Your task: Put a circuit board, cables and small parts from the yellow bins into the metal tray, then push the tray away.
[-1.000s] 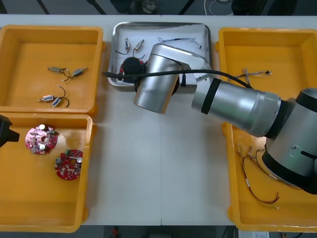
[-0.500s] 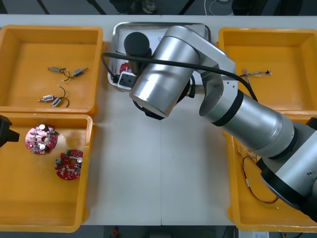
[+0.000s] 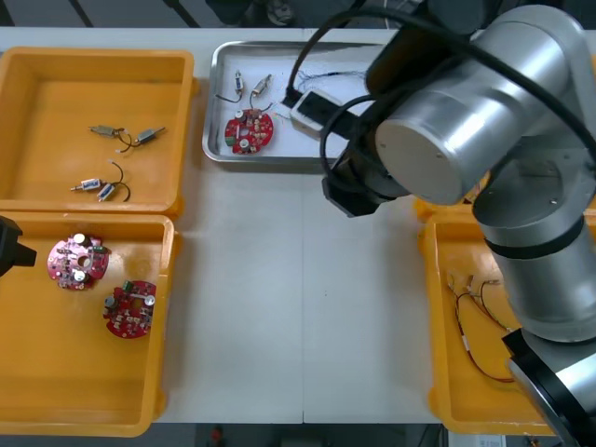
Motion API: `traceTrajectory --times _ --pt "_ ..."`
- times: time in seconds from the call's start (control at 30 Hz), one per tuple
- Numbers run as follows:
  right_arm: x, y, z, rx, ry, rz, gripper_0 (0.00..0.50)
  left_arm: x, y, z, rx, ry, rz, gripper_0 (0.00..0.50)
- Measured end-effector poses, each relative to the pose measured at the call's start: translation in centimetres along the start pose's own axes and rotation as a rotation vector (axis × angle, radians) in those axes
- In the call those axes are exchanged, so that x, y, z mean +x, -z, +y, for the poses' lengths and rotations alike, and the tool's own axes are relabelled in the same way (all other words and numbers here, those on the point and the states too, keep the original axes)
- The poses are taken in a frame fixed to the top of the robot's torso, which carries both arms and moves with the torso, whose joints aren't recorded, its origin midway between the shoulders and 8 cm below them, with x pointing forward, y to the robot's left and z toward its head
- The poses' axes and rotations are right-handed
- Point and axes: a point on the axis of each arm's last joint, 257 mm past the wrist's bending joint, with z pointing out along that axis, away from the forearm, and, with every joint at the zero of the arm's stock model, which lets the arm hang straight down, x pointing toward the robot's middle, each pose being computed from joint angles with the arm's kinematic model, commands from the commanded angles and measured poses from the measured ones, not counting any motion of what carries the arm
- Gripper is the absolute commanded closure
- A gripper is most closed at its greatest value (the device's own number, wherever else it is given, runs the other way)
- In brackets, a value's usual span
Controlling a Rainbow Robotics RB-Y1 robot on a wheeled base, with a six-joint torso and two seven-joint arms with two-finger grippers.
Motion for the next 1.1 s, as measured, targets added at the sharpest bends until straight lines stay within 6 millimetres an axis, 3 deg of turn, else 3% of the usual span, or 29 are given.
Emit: traceTrajectory --times 0.2,0.37,0.53,0.7,1.1 --pt "4.5 1.5 -3.7 0.066 -0.157 -0.003 0.000 0.0 0.0 0.0 0.000 0.000 0.000 0.000" --pt "7.5 2.3 -5.7 0.090 -0.412 -0.007 0.000 0.0 0.0 0.0 0.000 -0.001 0.000 0.000" --pt "10.1 3.0 -7.3 0.118 -0.509 -0.002 0.000 0.0 0.0 0.0 0.000 -0.001 0.000 0.000" --pt "13.6 3.7 -8.3 0.156 -0.670 0.019 0.000 0.0 0.0 0.0 0.000 -0.001 -0.001 0.000" --pt "21.4 5.2 -8.8 0.142 -0.829 0.077 0.000 0.0 0.0 0.0 0.000 -0.001 -0.001 0.000"
